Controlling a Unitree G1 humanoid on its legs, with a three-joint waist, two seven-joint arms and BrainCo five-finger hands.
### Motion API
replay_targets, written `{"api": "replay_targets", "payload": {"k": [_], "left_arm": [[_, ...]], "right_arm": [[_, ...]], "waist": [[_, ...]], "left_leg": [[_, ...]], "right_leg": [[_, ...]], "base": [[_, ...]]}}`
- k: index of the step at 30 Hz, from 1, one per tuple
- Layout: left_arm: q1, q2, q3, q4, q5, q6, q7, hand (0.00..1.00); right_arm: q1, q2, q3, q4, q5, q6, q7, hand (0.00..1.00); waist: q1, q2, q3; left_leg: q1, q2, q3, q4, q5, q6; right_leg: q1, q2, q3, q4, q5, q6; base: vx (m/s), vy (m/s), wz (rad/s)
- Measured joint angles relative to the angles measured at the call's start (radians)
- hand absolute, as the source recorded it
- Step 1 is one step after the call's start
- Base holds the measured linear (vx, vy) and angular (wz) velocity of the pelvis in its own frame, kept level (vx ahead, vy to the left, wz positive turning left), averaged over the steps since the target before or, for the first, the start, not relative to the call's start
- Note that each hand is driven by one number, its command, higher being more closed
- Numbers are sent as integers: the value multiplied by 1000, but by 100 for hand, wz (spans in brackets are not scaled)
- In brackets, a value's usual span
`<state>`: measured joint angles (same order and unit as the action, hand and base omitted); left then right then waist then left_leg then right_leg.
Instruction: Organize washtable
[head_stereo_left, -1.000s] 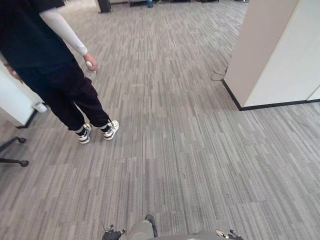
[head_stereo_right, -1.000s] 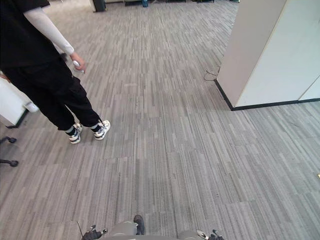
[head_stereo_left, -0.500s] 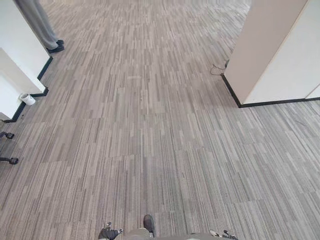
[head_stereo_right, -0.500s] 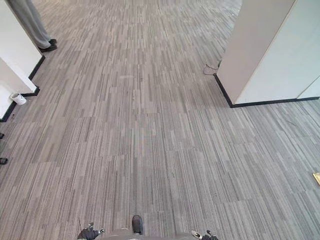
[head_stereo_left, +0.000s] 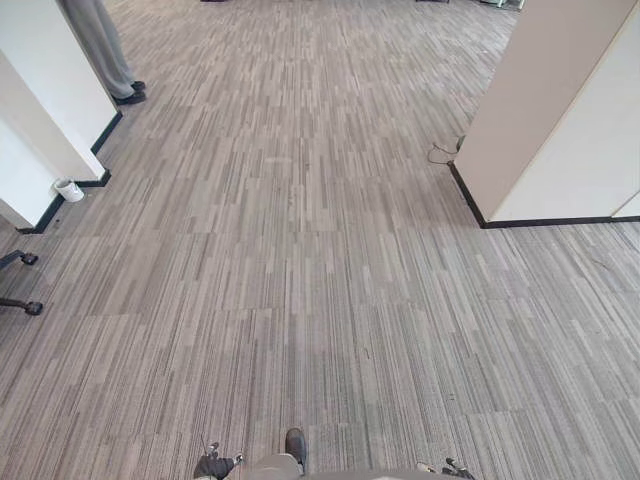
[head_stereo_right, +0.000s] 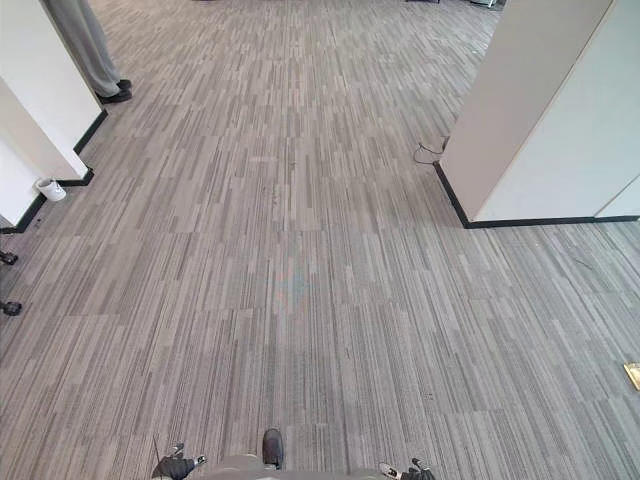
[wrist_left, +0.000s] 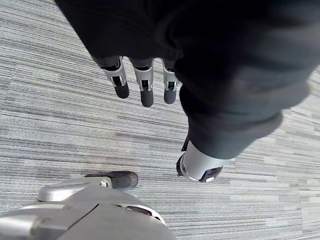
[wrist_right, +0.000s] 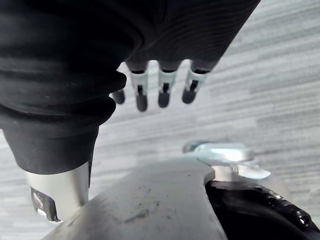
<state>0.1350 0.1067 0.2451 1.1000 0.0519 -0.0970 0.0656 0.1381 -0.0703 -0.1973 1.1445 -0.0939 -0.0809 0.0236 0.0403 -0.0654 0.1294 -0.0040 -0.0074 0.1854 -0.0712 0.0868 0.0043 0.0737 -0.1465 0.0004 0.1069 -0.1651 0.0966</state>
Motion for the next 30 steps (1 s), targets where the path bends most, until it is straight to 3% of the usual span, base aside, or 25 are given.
{"api": "replay_targets", "payload": {"k": [2,4,7,8,9,11,13,14,15,16,17,18,19,21,23,24,25,27,29,30], "left_arm": [[-1,1,0,-1,0,0,0,0],[-4,-1,1,-4,0,0,0,0],[7,-13,4,-3,0,1,2,0],[13,-18,6,-4,0,1,1,0],[21,-26,16,-5,0,1,1,0],[44,-35,31,-5,0,3,0,0],[61,-34,38,-2,0,4,0,0],[63,-33,41,1,0,6,0,0],[66,-33,40,0,-1,6,0,0],[71,-26,40,-1,-1,10,0,0],[71,-24,40,-2,-1,13,0,0],[78,-25,43,-4,-1,15,0,0],[80,-26,43,-4,2,17,-2,0],[74,-28,60,-16,10,21,-8,0],[61,-36,85,-19,24,25,-10,0],[53,-45,90,-28,38,26,-9,0],[31,-60,85,-32,48,24,-10,0],[14,-62,83,-36,56,20,-12,0],[-4,-78,91,-36,61,19,-18,0],[-21,-97,120,-34,68,20,-20,0]], "right_arm": [[-7,-1,2,1,-1,0,0,0],[-26,-5,2,8,-16,1,1,0],[-42,-30,0,15,-35,2,1,0],[-44,-35,-1,20,-35,2,0,0],[-46,-39,-10,20,-35,3,1,0],[-40,-39,-35,20,-35,3,2,0],[-17,-35,-83,24,-33,3,3,0],[-12,-26,-118,13,-29,0,5,0],[-12,-18,-133,6,-23,1,5,0],[-9,-7,-143,4,-22,2,11,0],[-6,-1,-145,4,-21,2,15,0],[1,5,-148,-5,-21,2,21,0],[18,11,-146,-26,-22,1,22,0],[43,26,-147,-74,-21,-1,21,0],[55,33,-148,-99,-18,0,21,0],[56,27,-147,-103,-15,2,21,0],[67,23,-145,-113,-15,4,21,0],[70,26,-144,-113,-15,6,21,0],[76,22,-141,-113,-17,14,21,0],[55,9,-145,-117,-22,16,19,0]], "waist": [[-1,0,1],[-1,4,3],[5,37,4],[6,44,2],[10,64,-1],[12,66,-10],[16,53,-33],[15,49,-32],[5,39,-32],[-9,36,-25],[-14,34,-24],[-23,25,-19],[-29,37,-26],[-27,32,-26],[-28,33,-22],[-30,46,-16],[-34,72,-15],[-43,68,-16],[-50,72,-30],[-47,98,-33]], "left_leg": [[-31,-1,-5,35,-16,-7],[-117,10,-19,175,-83,-13],[-251,52,-46,465,-242,-7],[-267,60,-47,506,-268,-4],[-280,65,-47,556,-309,2],[-287,57,-36,646,-385,30],[-267,9,-10,671,-444,61],[-230,-28,-11,658,-459,83],[-189,-56,-17,640,-466,96],[-131,-86,-38,611,-476,113],[-98,-95,-51,594,-480,119],[-32,-101,-79,547,-484,127],[26,-99,-108,489,-483,125],[92,-99,-140,413,-481,121],[156,-94,-168,357,-478,122],[214,-76,-176,313,-480,117],[271,-39,-190,278,-479,87],[300,-30,-215,269,-474,60],[353,4,-253,289,-478,26],[341,39,-260,335,-436,-38]], "right_leg": [[-13,-3,-2,0,0,2],[-30,-2,-10,2,0,2],[-23,19,-16,10,-18,15],[-25,24,-13,21,-29,16],[-28,24,-7,53,-54,25],[-39,0,5,141,-123,47],[-86,-52,23,340,-167,65],[-181,-76,53,581,-136,18],[-242,-91,67,742,-75,-63],[-294,-99,69,902,-33,-116],[-309,-87,70,954,-41,-104],[-331,-40,54,1012,-67,-70],[-362,3,18,1006,-91,-51],[-445,53,-51,948,-111,-33],[-516,89,-110,817,-114,-40],[-545,115,-143,697,-103,-54],[-570,146,-149,505,-48,-74],[-576,148,-123,353,23,-74],[-587,147,-116,334,235,-155],[-597,155,-155,417,165,-177]], "base": [[-32,23,9],[-18,11,15],[32,69,6],[120,122,-4],[147,134,-9],[186,179,-9],[318,243,2],[300,205,24],[311,164,55],[401,154,51],[480,135,57],[450,92,51],[299,53,49],[456,31,47],[596,8,47],[624,-25,68],[795,-55,78],[704,-97,72],[710,-156,58],[804,-202,31]]}}
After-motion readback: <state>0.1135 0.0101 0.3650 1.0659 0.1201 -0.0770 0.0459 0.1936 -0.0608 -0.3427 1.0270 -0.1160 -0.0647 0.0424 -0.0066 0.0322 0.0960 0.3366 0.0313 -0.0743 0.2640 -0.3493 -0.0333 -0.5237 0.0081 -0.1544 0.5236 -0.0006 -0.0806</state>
